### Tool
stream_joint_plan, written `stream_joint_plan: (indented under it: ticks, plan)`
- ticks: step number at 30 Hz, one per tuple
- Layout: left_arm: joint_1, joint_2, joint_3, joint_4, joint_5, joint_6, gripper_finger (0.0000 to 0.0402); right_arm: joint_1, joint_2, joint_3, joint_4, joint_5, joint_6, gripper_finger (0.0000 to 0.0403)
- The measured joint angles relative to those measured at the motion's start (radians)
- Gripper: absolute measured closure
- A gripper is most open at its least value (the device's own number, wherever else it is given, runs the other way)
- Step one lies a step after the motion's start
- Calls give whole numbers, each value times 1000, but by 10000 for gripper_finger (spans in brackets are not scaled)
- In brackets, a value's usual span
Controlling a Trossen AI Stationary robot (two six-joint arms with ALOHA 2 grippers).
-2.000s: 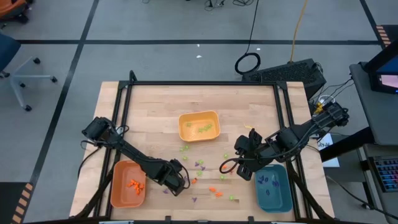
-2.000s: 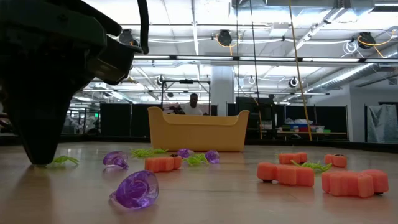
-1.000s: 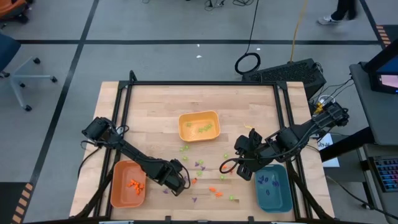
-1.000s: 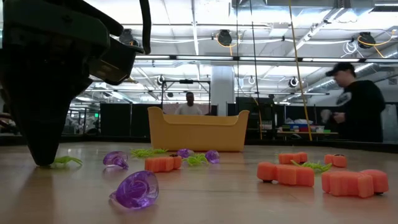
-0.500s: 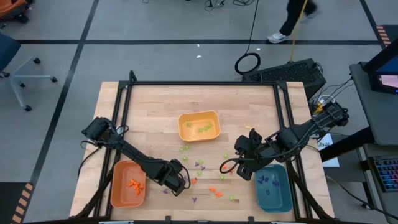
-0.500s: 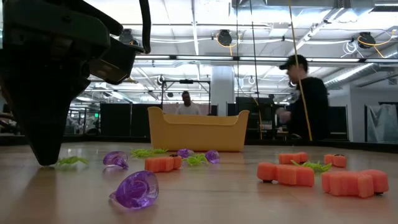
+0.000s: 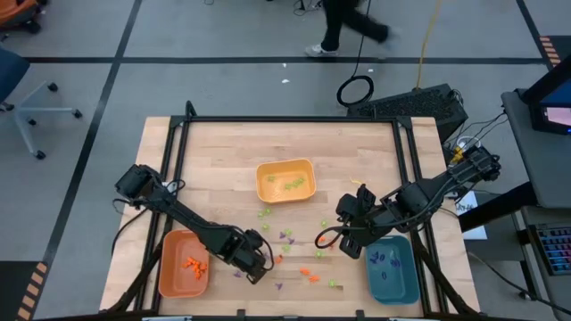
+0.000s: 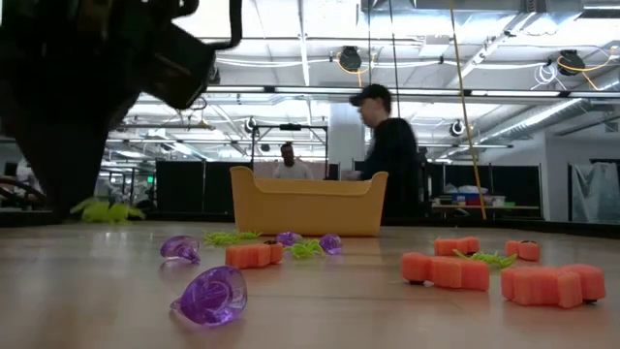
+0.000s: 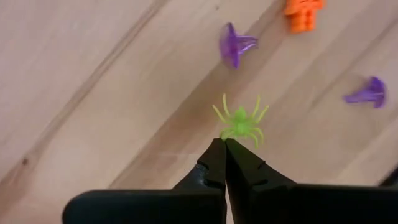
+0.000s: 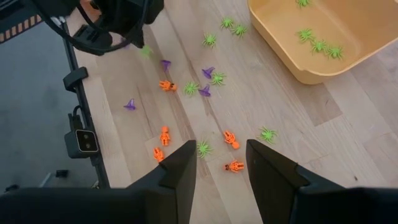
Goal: Sort Halloween decoration
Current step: Put the green spider toy into the yellow bin
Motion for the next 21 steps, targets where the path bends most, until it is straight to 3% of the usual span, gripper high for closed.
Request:
stream_joint_plan:
  ticks: [7,21]
  plan:
    - [0,-108,0,4,-12,-15,401,0,0,0,3,3,0,277]
    - [3,-377,0,40,-226,42,401,0,0,0,42,60,-22,277]
